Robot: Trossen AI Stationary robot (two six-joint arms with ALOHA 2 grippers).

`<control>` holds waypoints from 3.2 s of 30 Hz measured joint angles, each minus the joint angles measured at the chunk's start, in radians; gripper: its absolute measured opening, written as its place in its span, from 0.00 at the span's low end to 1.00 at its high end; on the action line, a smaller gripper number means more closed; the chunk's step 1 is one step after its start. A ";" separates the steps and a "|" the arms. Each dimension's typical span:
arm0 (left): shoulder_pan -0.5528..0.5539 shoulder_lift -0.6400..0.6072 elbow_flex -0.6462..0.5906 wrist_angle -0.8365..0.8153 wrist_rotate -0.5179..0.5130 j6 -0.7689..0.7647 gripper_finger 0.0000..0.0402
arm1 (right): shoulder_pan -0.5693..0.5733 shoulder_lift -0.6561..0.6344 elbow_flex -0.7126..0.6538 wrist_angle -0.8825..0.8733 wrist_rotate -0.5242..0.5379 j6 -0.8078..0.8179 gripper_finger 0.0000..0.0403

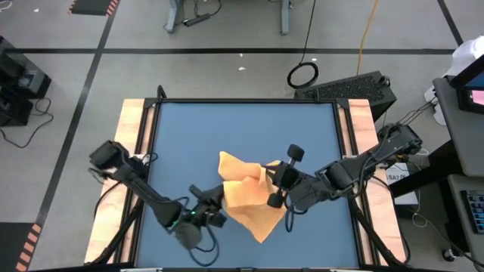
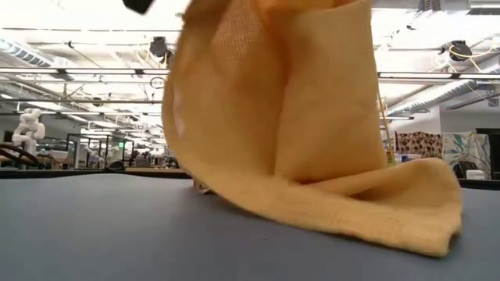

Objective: Roll towel into tight, uniform cylinder
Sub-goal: Fold the orange microfiber cloth

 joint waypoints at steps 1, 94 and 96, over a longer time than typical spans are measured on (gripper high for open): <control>-0.008 -0.021 0.000 -0.022 -0.003 -0.011 0.00 | 0.005 0.005 0.000 -0.030 -0.025 0.043 0.02; 0.080 -0.252 -0.141 -1.295 0.314 -1.672 0.00 | -0.078 0.160 0.085 -0.350 -0.208 0.216 0.04; 0.081 -0.252 -0.141 -1.298 0.314 -1.671 0.00 | -0.051 0.179 0.085 -0.360 -0.260 0.226 0.04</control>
